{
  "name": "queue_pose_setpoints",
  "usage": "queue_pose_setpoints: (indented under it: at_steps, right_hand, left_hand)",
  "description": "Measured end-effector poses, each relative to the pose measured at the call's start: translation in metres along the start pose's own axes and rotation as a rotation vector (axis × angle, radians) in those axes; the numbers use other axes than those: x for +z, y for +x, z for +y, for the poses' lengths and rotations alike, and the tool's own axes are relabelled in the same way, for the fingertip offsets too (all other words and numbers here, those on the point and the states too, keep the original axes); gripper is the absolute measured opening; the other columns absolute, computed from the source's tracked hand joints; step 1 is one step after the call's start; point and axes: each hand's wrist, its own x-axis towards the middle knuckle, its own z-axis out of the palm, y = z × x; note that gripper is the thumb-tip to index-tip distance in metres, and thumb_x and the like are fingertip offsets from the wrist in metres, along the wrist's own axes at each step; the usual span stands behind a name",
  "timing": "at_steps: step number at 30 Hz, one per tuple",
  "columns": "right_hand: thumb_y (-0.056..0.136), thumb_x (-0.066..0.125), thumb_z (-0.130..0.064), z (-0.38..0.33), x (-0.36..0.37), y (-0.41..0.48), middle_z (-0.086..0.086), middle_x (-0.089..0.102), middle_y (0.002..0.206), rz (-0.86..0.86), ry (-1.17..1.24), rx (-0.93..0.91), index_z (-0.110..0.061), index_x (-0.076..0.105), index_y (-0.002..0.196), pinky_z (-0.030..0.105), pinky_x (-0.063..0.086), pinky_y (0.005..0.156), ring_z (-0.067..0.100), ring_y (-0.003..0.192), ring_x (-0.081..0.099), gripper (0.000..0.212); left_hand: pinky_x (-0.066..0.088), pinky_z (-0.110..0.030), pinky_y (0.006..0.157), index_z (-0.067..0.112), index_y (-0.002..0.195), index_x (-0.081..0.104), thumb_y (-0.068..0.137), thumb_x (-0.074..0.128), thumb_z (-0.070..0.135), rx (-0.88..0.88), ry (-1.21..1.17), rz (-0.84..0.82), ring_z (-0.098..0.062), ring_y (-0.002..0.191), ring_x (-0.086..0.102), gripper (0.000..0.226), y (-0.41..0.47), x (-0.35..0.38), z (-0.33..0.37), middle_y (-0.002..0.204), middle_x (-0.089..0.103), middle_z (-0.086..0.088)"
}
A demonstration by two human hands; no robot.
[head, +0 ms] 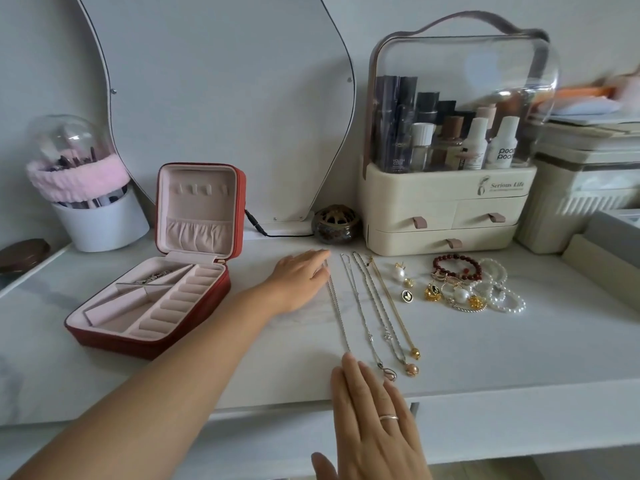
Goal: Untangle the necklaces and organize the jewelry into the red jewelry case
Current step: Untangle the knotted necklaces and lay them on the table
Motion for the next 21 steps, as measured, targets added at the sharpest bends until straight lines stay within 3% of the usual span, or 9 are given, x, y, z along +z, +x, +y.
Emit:
queue_pose_setpoints:
  at_steps: [3, 10, 21]
  right_hand:
    - [0.051, 0.039, -0.046, 0.002, 0.002, -0.001, 0.005, 0.065, 0.122, 0.044, -0.001, -0.021, -0.010, 0.050, 0.114, 0.030, 0.017, 0.105, 0.017, 0.113, 0.046, 0.073]
    - [0.052, 0.039, -0.043, 0.004, 0.003, -0.003, 0.006, 0.067, 0.118, 0.107, -0.007, -0.044, -0.010, 0.050, 0.115, 0.031, 0.018, 0.106, 0.018, 0.114, 0.046, 0.071]
    - [0.054, 0.041, -0.045, 0.012, 0.003, -0.005, 0.006, 0.046, 0.130, 0.122, 0.003, -0.040, -0.009, 0.049, 0.117, 0.032, 0.017, 0.107, 0.020, 0.117, 0.045, 0.073]
  left_hand:
    - [0.017, -0.028, 0.114, 0.022, 0.152, 0.020, 0.105, 0.028, 0.031, 0.000, -0.106, -0.002, -0.017, 0.144, 0.023, 0.049, -0.004, -0.002, -0.005, 0.158, 0.025, 0.002]
    - [0.013, -0.032, 0.117, 0.021, 0.152, 0.021, 0.104, 0.028, 0.033, 0.008, 0.027, -0.013, -0.018, 0.146, 0.018, 0.050, 0.003, 0.003, -0.004, 0.158, 0.024, -0.002]
    - [0.007, -0.034, 0.116, 0.024, 0.153, 0.014, 0.103, 0.026, 0.039, 0.009, 0.127, -0.032, -0.018, 0.148, 0.010, 0.054, 0.017, 0.009, 0.005, 0.161, 0.016, -0.002]
